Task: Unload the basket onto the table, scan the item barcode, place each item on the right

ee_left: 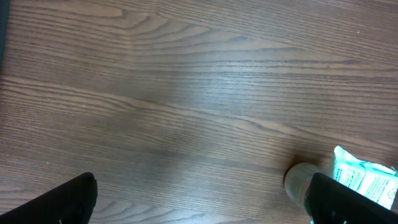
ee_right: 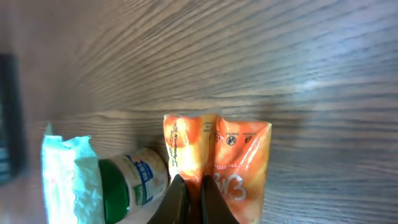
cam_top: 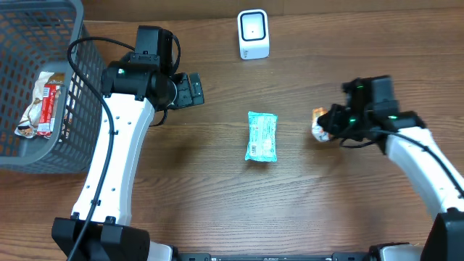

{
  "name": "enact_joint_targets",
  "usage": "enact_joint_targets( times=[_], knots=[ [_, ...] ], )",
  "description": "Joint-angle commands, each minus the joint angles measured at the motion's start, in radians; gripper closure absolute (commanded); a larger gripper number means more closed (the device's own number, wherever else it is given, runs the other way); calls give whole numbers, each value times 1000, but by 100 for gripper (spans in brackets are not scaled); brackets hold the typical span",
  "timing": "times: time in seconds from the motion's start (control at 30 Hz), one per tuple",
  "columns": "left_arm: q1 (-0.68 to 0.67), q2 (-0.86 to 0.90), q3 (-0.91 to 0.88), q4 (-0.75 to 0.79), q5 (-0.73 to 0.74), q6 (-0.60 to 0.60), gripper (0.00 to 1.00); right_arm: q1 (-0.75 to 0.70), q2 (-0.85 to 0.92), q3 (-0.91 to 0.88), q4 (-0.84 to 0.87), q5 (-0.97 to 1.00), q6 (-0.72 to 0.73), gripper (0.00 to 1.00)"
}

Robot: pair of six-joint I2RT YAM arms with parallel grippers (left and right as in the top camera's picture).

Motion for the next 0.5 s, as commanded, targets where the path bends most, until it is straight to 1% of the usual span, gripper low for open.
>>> enact_joint_targets(
  times=[0.0, 0.03, 0.07, 0.2, 0.33, 0.47],
  knots=[
    [0, -4, 11, 1, -13, -4, 0, -80, 29, -88, 89, -325, -39, 96],
    [0, -4, 11, 1, -13, -3, 0, -97, 39, -113, 124, -362, -42, 96],
    [0, -4, 11, 1, -13, -4, 0, -119, 54, -161, 200, -422, -42, 96],
    [0, -4, 11, 1, -13, -4, 0, -142, 95, -250, 363, -521, -42, 97],
    [0, -4, 11, 1, -13, -4, 0, -143, 154, -279, 427, -538, -42, 97],
    [0, -4, 11, 1, -13, -4, 0, -143, 251, -281, 468, -538, -42, 96]
  ],
)
